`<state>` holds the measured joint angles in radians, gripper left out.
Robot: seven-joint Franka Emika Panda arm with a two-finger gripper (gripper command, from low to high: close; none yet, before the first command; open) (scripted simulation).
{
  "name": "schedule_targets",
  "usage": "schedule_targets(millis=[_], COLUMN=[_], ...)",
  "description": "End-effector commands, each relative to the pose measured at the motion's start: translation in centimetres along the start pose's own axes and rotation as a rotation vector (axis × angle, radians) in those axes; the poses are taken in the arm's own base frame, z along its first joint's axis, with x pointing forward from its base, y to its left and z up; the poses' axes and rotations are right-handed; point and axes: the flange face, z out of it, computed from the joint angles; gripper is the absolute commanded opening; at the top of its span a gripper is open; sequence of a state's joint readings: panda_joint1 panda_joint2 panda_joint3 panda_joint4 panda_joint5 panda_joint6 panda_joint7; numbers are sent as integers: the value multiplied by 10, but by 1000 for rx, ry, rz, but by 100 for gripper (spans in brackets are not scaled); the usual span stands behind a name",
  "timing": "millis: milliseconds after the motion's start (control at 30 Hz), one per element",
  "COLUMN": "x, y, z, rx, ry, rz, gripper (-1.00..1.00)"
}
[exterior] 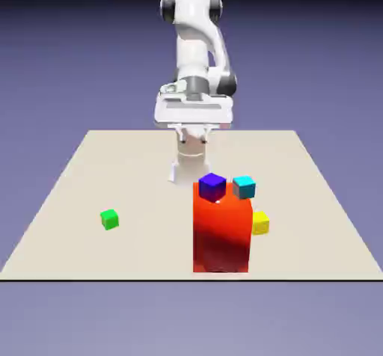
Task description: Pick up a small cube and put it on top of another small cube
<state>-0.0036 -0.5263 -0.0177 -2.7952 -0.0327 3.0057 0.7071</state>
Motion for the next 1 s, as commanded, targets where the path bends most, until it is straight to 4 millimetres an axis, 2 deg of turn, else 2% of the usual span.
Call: schedule_targets(millis=[0, 167, 333, 500, 633, 667, 700, 900, 933, 967], x=[3, 12, 12, 1, -15, -17, -17, -53, -53, -53], y=[10, 69, 145, 232, 307, 316, 316, 362, 362, 362], z=[13, 72, 121, 155, 168, 169, 169, 205, 205, 205], rx=[-44, -252, -438, -594, -694, -705, -705, -705, -705, -705], ry=[-29, -198, -407, -656, -883, -912, -912, -912, -912, -912], rz=[-31, -180, -317, -441, -527, -536, -536, -536, -536, -536], gripper=[0, 0, 0, 0, 0, 0, 0, 0, -100, -100])
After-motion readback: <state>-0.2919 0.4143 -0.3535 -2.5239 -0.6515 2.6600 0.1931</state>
